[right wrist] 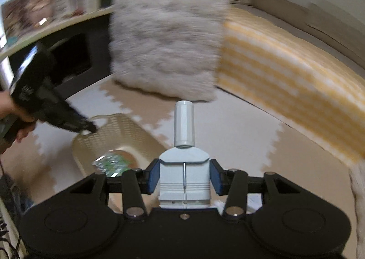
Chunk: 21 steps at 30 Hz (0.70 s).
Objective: Organize rigid objects
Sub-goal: 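Lift the white watch-band tool and carry it over the basket, then lower the watch-band tool into the basket and open the right tool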
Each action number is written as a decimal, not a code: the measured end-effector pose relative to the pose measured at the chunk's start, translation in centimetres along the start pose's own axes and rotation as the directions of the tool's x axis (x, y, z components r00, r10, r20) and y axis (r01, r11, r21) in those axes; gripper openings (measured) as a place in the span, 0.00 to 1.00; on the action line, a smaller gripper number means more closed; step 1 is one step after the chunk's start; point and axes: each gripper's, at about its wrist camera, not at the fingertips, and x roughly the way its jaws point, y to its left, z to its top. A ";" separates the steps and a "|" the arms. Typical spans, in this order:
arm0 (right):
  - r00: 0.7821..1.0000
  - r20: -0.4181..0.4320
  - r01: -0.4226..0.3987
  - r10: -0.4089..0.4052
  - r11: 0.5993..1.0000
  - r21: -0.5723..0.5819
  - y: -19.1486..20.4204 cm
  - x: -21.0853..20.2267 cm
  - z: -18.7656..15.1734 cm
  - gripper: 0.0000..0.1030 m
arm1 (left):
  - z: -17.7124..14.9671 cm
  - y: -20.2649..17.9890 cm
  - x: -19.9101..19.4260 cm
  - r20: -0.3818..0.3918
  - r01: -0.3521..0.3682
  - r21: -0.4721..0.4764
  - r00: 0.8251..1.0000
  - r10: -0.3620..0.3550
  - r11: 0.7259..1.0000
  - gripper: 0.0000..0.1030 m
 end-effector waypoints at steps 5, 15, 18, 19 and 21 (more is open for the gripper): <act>0.992 -0.108 -0.084 0.066 0.982 -0.168 3.7 3.4 1.7 0.46 | 0.1 0.1 0.1 0.000 0.006 -0.005 1.000 -0.006 1.000 0.07; 0.934 -0.353 -0.190 0.056 0.914 -0.357 7.9 10.8 2.1 0.46 | 0.1 0.0 0.1 0.004 0.017 -0.016 1.000 -0.017 1.000 0.07; 0.920 -0.388 -0.212 0.056 0.903 -0.373 8.5 11.9 2.0 0.46 | 0.1 0.1 0.1 0.005 0.019 -0.017 1.000 -0.019 1.000 0.07; 0.917 -0.394 -0.212 0.051 0.901 -0.378 8.6 12.4 2.0 0.46 | 0.1 0.1 0.1 0.005 0.019 -0.018 1.000 -0.019 1.000 0.07; 0.916 -0.401 -0.202 0.031 0.898 -0.390 8.4 13.1 1.8 0.46 | 0.0 0.1 0.1 0.006 0.022 -0.020 1.000 -0.022 1.000 0.07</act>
